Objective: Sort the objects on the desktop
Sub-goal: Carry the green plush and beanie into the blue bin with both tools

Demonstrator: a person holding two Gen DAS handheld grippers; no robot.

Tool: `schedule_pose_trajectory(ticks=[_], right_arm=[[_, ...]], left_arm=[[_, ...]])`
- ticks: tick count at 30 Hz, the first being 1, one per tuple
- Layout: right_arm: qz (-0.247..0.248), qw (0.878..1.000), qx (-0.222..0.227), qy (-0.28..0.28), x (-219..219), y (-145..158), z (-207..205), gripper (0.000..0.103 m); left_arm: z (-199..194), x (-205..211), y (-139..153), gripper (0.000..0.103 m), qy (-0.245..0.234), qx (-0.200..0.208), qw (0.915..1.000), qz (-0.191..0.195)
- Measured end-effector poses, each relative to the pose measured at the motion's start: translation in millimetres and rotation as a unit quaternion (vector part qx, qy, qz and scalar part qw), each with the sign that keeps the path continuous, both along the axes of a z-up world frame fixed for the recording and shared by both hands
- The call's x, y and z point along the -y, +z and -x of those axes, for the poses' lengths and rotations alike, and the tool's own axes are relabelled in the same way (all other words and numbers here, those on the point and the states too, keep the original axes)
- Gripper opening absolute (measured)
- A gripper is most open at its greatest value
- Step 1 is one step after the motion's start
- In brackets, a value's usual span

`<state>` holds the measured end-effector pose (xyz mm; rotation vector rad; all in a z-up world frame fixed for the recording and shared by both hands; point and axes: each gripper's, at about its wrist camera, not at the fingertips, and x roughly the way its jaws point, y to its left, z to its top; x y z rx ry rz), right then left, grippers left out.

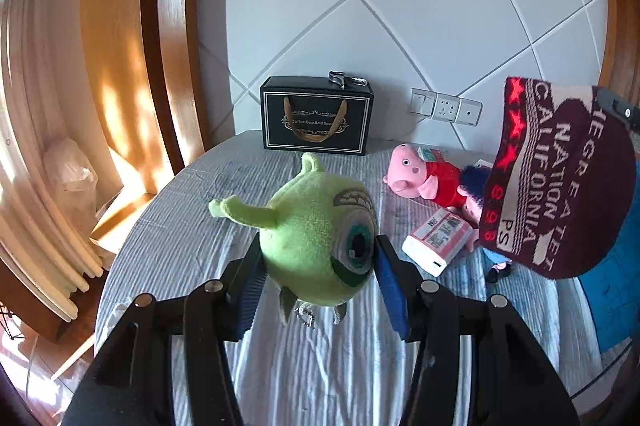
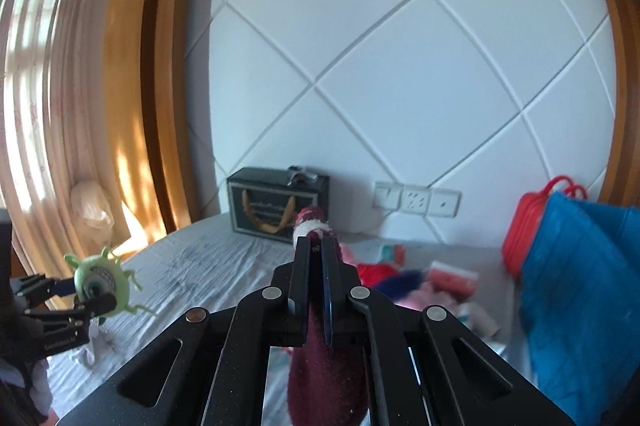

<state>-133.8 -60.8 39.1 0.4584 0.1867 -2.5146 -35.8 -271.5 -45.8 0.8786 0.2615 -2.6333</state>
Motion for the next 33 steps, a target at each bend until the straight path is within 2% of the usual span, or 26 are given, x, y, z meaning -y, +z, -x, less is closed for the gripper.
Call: schedule_pose_trajectory(ticks=[5,8,11,15,20,23,26,29,33], right_arm=[[0.024,0.998,-0.037,-0.043,-86.0,51.8,4.3,0.005],[0.032,0.995,-0.056,-0.079,-132.2,76.0,1.2,0.005],[0.029,0.988,-0.073,-0.134,-177.6,95.0,-2.8,0.005],[0.033,0.979,-0.075,-0.188,-240.6,124.2,-7.1,0.005],[0.007,0.966,-0.098,-0.238,-305.7,156.0,-12.0,0.005],[0.008,0.962,-0.103,-0.253,-353.5,167.5,-8.3,0.005],[0.001,0.96,-0.119,-0.254,-402.1,170.1,-6.0,0.005],[-0.009,0.961,-0.132,-0.243,-441.3,172.2,-2.6,0.005],[-0.032,0.966,-0.131,-0.219,-493.5,167.7,8.3,0.005]], left_arm=[[14.6,-54.4,10.5,0.051,-0.031,-0.004,0.9995,0.003],[31.4,-91.1,22.8,0.051,-0.079,-0.013,0.9966,0.02],[50.0,-130.9,39.6,0.051,-0.129,-0.036,0.9905,0.031],[71.4,-194.1,62.9,0.051,-0.19,-0.056,0.98,0.023],[97.6,-293.7,93.6,0.051,-0.253,-0.079,0.9637,0.031],[110.4,-359.4,108.0,0.051,-0.278,-0.098,0.9551,0.031],[119.2,-430.4,117.8,0.051,-0.287,-0.117,0.9503,0.031],[127.4,-495.3,119.9,0.051,-0.289,-0.114,0.9501,0.026],[134.3,-571.3,117.0,0.052,-0.286,-0.084,0.954,0.028]])
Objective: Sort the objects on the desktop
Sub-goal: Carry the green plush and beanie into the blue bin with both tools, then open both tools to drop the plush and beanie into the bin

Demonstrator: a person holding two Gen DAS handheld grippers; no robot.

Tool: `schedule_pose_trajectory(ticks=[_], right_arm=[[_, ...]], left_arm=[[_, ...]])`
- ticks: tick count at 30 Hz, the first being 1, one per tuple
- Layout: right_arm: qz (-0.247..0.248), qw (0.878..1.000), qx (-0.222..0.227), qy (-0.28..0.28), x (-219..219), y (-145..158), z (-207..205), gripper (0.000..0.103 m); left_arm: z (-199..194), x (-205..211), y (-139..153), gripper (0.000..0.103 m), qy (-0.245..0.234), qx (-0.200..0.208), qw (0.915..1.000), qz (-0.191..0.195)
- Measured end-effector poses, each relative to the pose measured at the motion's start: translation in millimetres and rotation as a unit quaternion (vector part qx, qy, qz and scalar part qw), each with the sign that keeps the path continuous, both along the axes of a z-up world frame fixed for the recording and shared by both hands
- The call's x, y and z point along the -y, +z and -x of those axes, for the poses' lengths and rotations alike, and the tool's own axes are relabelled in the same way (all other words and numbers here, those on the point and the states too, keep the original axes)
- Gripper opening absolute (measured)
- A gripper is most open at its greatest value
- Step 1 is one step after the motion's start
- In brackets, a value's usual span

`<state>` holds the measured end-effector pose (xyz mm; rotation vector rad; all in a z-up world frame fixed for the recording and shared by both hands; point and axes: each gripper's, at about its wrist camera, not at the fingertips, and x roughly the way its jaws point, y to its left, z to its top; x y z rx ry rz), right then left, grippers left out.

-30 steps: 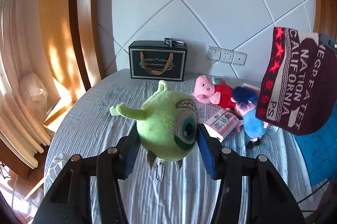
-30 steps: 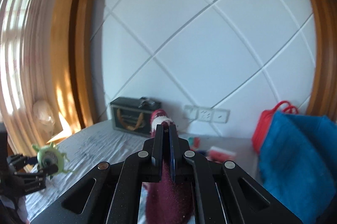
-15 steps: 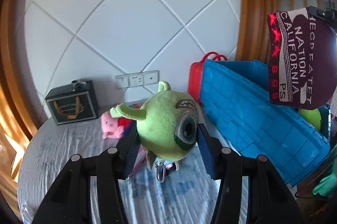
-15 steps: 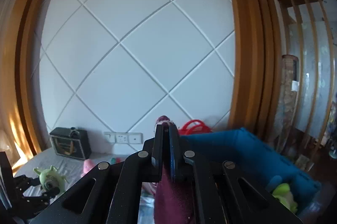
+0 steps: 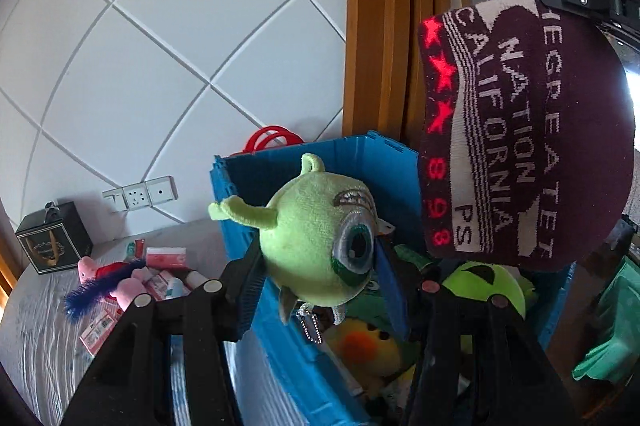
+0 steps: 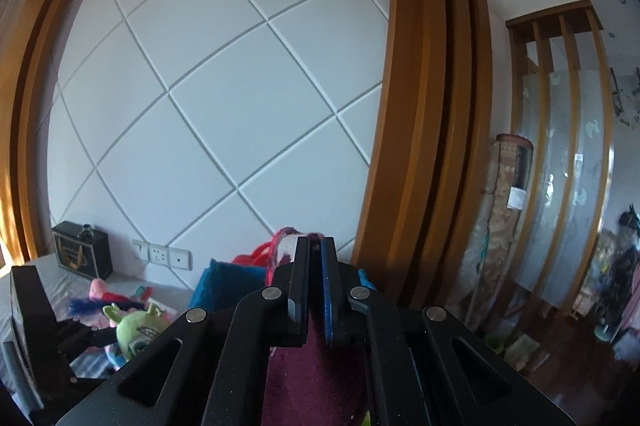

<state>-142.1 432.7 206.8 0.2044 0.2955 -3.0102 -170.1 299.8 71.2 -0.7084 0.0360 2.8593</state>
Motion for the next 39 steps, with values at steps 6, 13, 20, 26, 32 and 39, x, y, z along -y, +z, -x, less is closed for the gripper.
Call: schedule_pose_trajectory(ticks=[6,13,20,26,32,39], right_arm=[[-0.002,0.999,0.042,0.025,-61.7,-35.0,23.4,0.005],[0.015,0.997,0.069,0.044,-97.4,-66.9,43.5,0.005],[0.0,0.998,0.051,0.047,-99.4,-67.6,43.8,0.005],[-0.012,0.998,0.051,0.038,-96.8,-73.1,51.4,0.012],[-0.019,0.997,0.061,0.032,-98.4,-79.5,52.4,0.097],[-0.023,0.998,0.055,0.032,-103.9,-79.0,33.0,0.103]], left_arm=[[11.1,-73.1,-9.1,0.058,0.021,0.03,0.9985,0.041],[6.5,-104.0,-11.3,0.083,0.06,0.031,0.9953,0.07],[11.0,-104.0,-19.6,0.087,0.07,0.041,0.9942,0.071],[9.8,-98.7,-27.5,0.087,0.076,0.048,0.9941,0.061],[7.5,-98.6,-28.2,0.087,0.077,0.047,0.9943,0.057],[1.6,-103.5,-26.7,0.087,0.076,0.043,0.9947,0.055]])
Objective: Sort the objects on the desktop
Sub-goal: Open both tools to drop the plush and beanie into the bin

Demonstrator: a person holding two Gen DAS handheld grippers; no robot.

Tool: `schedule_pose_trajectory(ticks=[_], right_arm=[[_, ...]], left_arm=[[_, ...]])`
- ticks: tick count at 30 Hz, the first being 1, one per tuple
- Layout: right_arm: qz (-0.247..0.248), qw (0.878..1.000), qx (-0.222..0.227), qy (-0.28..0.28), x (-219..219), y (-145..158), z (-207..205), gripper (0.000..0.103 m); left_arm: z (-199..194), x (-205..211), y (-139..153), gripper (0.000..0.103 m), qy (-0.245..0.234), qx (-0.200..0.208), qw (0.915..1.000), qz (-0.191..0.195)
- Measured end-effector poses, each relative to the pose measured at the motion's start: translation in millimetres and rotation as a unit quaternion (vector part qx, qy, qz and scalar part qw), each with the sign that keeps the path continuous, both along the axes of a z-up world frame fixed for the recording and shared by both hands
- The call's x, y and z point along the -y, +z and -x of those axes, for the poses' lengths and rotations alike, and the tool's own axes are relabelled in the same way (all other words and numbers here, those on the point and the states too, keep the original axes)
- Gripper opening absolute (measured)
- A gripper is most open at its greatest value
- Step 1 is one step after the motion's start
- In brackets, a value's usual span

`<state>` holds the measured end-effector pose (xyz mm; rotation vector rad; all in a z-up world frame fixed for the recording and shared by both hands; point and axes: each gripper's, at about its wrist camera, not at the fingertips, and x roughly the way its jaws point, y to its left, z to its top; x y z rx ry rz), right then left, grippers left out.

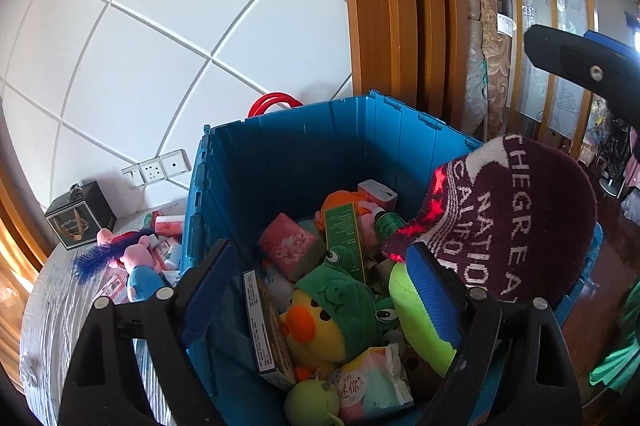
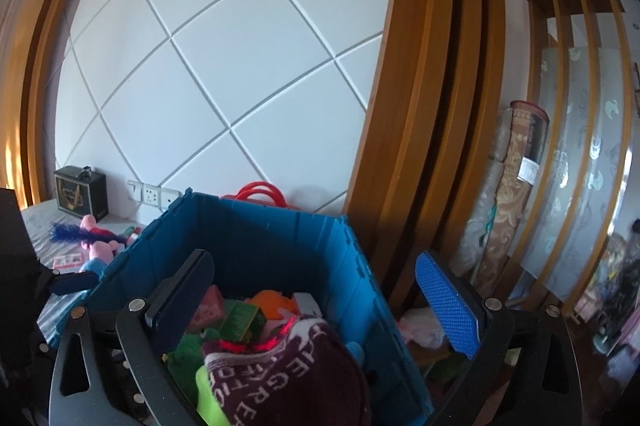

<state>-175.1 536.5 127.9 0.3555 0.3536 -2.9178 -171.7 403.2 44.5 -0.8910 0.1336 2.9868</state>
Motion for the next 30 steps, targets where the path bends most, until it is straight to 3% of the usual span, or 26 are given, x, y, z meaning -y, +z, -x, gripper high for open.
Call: schedule_pose_trajectory(ticks=[7,17,23,30], right_arm=[[0.01,1.0,0.002,0.001,-5.7,-7.1,-26.3,0.103],[0.041,0.998,0.035,0.015,15.6,-31.3,-53.4,0.103],[0.031,0.999,0.023,0.033,58.0,-36.3,-68.2,0.103],[0.032,0.998,0.014,0.047,130.6,-36.5,-85.4,0.103]], left_arm=[[-18.8,3.5,1.0,0.087,0.001,-0.01,0.9999,-0.001],[-59.0,45.3,4.0,0.087,0.042,-0.031,0.9986,-0.004],[-84.2,96.3,9.8,0.087,0.069,-0.052,0.9962,-0.01],[-118.3,193.1,8.8,0.087,0.101,-0.074,0.9919,-0.023]])
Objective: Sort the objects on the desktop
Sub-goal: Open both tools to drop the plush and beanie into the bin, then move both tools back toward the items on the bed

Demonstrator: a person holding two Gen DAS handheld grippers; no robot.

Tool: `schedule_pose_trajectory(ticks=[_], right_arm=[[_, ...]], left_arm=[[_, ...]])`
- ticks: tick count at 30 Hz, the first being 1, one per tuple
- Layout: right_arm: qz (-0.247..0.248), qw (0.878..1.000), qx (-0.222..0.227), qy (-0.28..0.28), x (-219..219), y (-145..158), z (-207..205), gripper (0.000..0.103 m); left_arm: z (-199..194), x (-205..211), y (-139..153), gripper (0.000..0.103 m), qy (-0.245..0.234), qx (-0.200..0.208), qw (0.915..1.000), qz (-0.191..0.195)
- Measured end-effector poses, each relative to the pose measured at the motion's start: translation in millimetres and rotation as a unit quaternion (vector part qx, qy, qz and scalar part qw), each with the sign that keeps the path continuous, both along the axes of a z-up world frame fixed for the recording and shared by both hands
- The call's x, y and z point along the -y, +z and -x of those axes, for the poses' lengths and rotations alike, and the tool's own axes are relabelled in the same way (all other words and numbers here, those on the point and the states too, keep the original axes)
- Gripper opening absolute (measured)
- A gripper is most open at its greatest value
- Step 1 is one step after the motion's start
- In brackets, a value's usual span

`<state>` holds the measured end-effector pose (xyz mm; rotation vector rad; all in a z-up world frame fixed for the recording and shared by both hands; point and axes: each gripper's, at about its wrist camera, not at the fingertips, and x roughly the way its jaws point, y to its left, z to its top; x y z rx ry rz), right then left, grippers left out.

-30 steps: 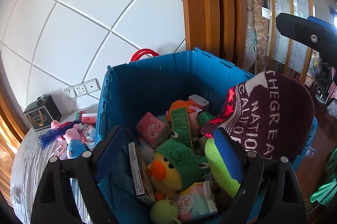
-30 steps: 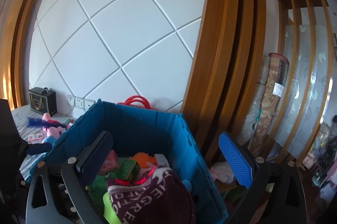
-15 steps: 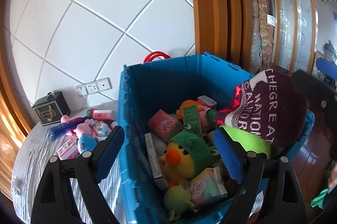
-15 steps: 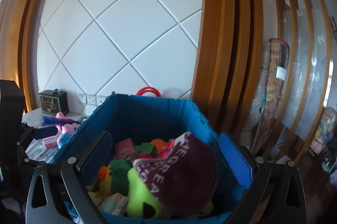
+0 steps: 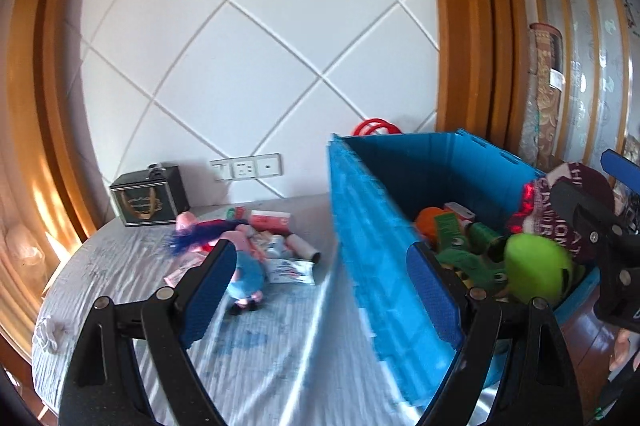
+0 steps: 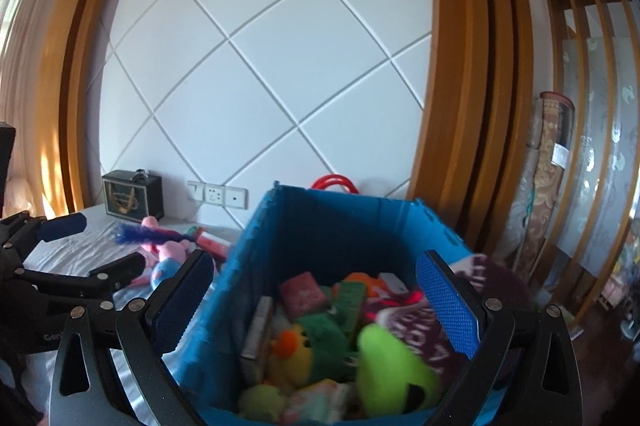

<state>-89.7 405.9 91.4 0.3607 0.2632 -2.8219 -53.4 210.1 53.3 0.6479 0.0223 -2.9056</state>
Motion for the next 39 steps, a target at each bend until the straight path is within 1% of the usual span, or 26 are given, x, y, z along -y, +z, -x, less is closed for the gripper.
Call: schedule_pose_trajectory(ticks=[4,8,12,15,18,22,24,27,30,32,34,36,39], right_arm=[[0.016,1.0,0.003,0.009,53.8,-6.6,-10.4,0.103],[0.029,0.999,0.024,0.022,113.3,-20.2,-15.6,0.103],[0.031,0.998,0.045,0.026,162.1,-38.3,-18.5,0.103],[0.028,0.996,0.075,0.032,189.4,-54.5,-16.1,0.103],[0.012,0.994,0.101,0.035,210.6,-71.1,-11.9,0.103],[-0.001,0.99,0.132,0.042,226.9,-91.4,7.8,0.103],[0.001,0.988,0.146,0.051,232.4,-101.7,22.1,0.103],[0.005,0.984,0.165,0.064,242.8,-116.9,46.7,0.103],[0.015,0.978,0.19,0.087,250.9,-133.4,74.5,0.103],[0.011,0.974,0.202,0.1,257.6,-144.7,92.3,0.103],[0.004,0.972,0.215,0.093,264.3,-157.6,109.9,0.103],[0.009,0.967,0.235,0.098,267.2,-168.9,123.7,0.103],[-0.003,0.961,0.26,0.092,271.6,-183.6,141.7,0.103]], left_arm=[[-22.3,75.8,-8.3,0.087,0.022,-0.002,0.9997,-0.004],[-42.2,152.1,-21.7,0.087,0.052,0.004,0.9987,-0.005],[-51.2,219.2,-43.2,0.087,0.075,0.029,0.9966,-0.02],[-49.3,250.5,-62.8,0.087,0.081,0.056,0.9947,-0.032],[-43.9,270.8,-82.1,0.087,0.089,0.076,0.9922,-0.042],[-31.7,293.0,-105.0,0.087,0.102,0.104,0.9877,-0.055],[-22.7,300.8,-113.6,0.087,0.11,0.12,0.9853,-0.053],[-7.6,308.0,-120.6,0.087,0.124,0.135,0.9823,-0.038],[11.0,316.9,-129.4,0.087,0.137,0.148,0.9786,-0.043],[22.3,321.2,-137.7,0.087,0.135,0.158,0.9772,-0.046],[33.0,326.1,-146.9,0.087,0.135,0.169,0.9753,-0.047],[45.3,333.9,-157.9,0.087,0.134,0.184,0.9719,-0.058],[68.2,344.4,-175.7,0.087,0.111,0.207,0.9697,-0.067]])
